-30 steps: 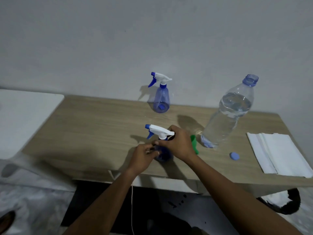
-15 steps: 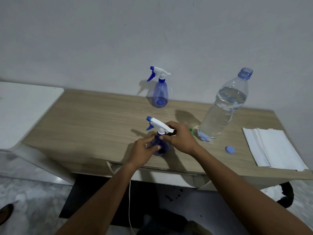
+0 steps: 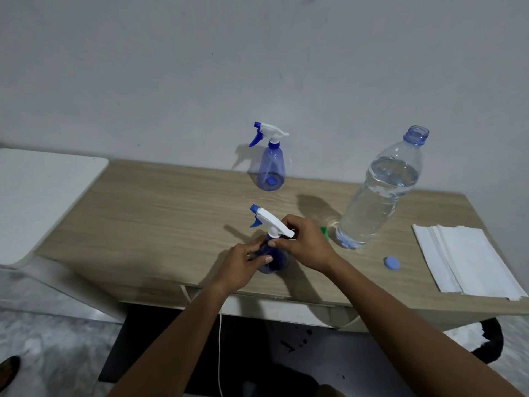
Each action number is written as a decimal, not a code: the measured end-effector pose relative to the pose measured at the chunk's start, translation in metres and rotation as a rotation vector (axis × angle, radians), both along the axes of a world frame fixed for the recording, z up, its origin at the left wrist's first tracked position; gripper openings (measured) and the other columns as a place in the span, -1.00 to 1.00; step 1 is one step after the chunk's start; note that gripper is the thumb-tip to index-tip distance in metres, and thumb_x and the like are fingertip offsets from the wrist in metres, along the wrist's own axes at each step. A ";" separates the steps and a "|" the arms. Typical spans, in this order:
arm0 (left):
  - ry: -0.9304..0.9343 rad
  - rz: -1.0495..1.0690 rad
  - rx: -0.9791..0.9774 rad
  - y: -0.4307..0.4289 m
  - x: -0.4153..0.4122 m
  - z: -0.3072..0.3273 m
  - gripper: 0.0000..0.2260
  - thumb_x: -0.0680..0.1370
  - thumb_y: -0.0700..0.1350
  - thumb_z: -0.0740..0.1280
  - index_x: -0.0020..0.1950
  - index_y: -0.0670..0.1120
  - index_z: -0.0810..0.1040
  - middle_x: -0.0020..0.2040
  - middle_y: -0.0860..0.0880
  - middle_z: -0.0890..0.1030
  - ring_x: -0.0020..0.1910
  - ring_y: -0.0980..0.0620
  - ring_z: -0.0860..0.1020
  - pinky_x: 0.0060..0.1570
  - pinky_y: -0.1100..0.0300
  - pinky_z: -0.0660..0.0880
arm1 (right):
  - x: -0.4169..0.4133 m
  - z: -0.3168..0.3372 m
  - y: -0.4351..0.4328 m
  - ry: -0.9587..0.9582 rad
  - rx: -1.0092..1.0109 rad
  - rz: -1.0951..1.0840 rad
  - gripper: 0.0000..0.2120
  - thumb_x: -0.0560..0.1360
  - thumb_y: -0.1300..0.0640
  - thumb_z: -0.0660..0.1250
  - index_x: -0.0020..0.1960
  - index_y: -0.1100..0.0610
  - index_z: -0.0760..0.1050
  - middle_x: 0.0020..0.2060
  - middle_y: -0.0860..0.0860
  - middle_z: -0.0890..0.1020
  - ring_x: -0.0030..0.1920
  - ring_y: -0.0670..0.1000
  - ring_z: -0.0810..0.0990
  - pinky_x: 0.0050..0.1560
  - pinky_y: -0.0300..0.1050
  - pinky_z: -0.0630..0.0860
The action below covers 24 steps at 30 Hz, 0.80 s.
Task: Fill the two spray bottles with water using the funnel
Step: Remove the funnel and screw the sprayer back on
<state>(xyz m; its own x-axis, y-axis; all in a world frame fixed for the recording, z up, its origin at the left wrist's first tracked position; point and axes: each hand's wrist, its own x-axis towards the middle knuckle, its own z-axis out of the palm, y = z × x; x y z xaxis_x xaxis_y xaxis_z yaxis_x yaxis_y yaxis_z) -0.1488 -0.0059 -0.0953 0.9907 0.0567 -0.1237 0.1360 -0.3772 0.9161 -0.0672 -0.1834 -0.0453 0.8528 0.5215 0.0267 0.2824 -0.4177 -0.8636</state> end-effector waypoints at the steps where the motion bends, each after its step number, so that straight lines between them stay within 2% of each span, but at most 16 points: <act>1: 0.001 -0.006 -0.005 0.001 0.001 -0.001 -0.60 0.60 -0.25 0.42 0.44 -0.08 0.56 0.27 0.05 0.67 0.20 0.34 0.59 0.07 0.55 0.43 | 0.000 -0.001 0.000 0.003 0.008 0.004 -0.78 0.37 0.16 0.61 -0.16 0.11 0.56 -0.31 -0.09 0.62 -0.33 -0.21 0.49 -0.27 -0.36 0.38; 5: 0.011 -0.021 -0.016 0.003 0.003 -0.004 -0.61 0.60 -0.27 0.41 0.41 -0.05 0.57 0.20 0.09 0.69 0.09 0.47 0.59 0.09 0.53 0.44 | 0.000 -0.006 0.001 -0.007 0.021 -0.001 -0.81 0.40 0.18 0.58 -0.14 0.11 0.56 -0.32 -0.10 0.59 -0.34 -0.21 0.48 -0.27 -0.37 0.37; 7: 0.004 -0.027 -0.026 0.005 0.005 -0.008 -0.61 0.60 -0.26 0.41 0.42 -0.04 0.57 0.20 0.07 0.70 0.14 0.39 0.61 0.10 0.48 0.45 | 0.001 -0.006 -0.001 -0.024 0.010 0.030 -0.85 0.43 0.17 0.55 -0.07 0.10 0.60 -0.26 -0.09 0.65 -0.26 -0.18 0.56 -0.21 -0.31 0.43; 10: 0.002 -0.047 -0.029 0.010 0.006 -0.011 -0.62 0.60 -0.25 0.42 0.42 -0.10 0.58 0.21 0.05 0.71 0.21 0.28 0.62 0.13 0.46 0.47 | 0.005 -0.004 -0.004 -0.029 -0.019 0.108 -0.81 0.48 0.20 0.50 0.08 0.07 0.66 -0.10 -0.06 0.73 -0.06 -0.06 0.70 -0.03 -0.11 0.59; 12: 0.013 -0.062 -0.041 0.013 0.008 -0.012 -0.63 0.60 -0.25 0.43 0.41 -0.13 0.58 0.22 0.06 0.71 0.22 0.24 0.63 0.20 0.38 0.48 | 0.006 -0.001 -0.006 -0.029 -0.037 0.129 -0.80 0.49 0.25 0.48 0.10 0.10 0.67 -0.09 -0.04 0.74 -0.04 -0.05 0.70 0.00 -0.11 0.59; 15: 0.013 -0.091 -0.027 0.015 0.009 -0.011 -0.60 0.59 -0.23 0.44 0.43 -0.11 0.57 0.26 0.05 0.69 0.28 0.18 0.61 0.31 0.24 0.50 | 0.008 0.007 -0.006 -0.075 -0.084 0.180 -0.79 0.48 0.20 0.50 0.10 0.08 0.65 -0.10 -0.06 0.72 -0.07 -0.11 0.66 -0.04 -0.19 0.54; 17: 0.008 -0.104 -0.012 0.016 0.011 -0.011 -0.57 0.58 -0.24 0.44 0.45 -0.07 0.55 0.25 0.04 0.70 0.29 0.14 0.62 0.32 0.24 0.50 | 0.009 0.013 -0.002 -0.115 -0.132 0.181 -0.72 0.43 0.06 0.56 0.10 0.02 0.61 -0.12 -0.12 0.69 -0.11 -0.16 0.62 -0.15 -0.37 0.47; 18: 0.006 -0.110 0.001 0.017 0.012 -0.010 -0.56 0.58 -0.25 0.44 0.46 -0.05 0.55 0.24 0.03 0.70 0.28 0.13 0.62 0.31 0.26 0.49 | 0.010 0.015 0.000 -0.134 -0.160 0.161 -0.68 0.38 -0.01 0.60 0.06 0.01 0.58 -0.16 -0.13 0.67 -0.15 -0.18 0.59 -0.20 -0.39 0.44; 20: 0.002 -0.120 0.012 0.017 0.013 -0.008 -0.56 0.57 -0.26 0.44 0.45 -0.04 0.55 0.24 0.04 0.70 0.28 0.15 0.61 0.30 0.29 0.48 | 0.011 0.016 0.005 -0.190 -0.206 0.120 -0.61 0.32 -0.09 0.63 -0.05 0.03 0.51 -0.26 -0.14 0.61 -0.24 -0.21 0.54 -0.28 -0.39 0.39; 24: 0.040 -0.122 -0.003 0.018 0.015 -0.007 -0.56 0.58 -0.22 0.45 0.45 -0.01 0.56 0.24 0.03 0.70 0.29 0.13 0.61 0.34 0.21 0.50 | 0.012 0.009 0.005 -0.249 -0.175 0.130 -0.64 0.37 0.00 0.61 -0.15 0.10 0.44 -0.34 -0.11 0.54 -0.29 -0.15 0.50 -0.34 -0.32 0.33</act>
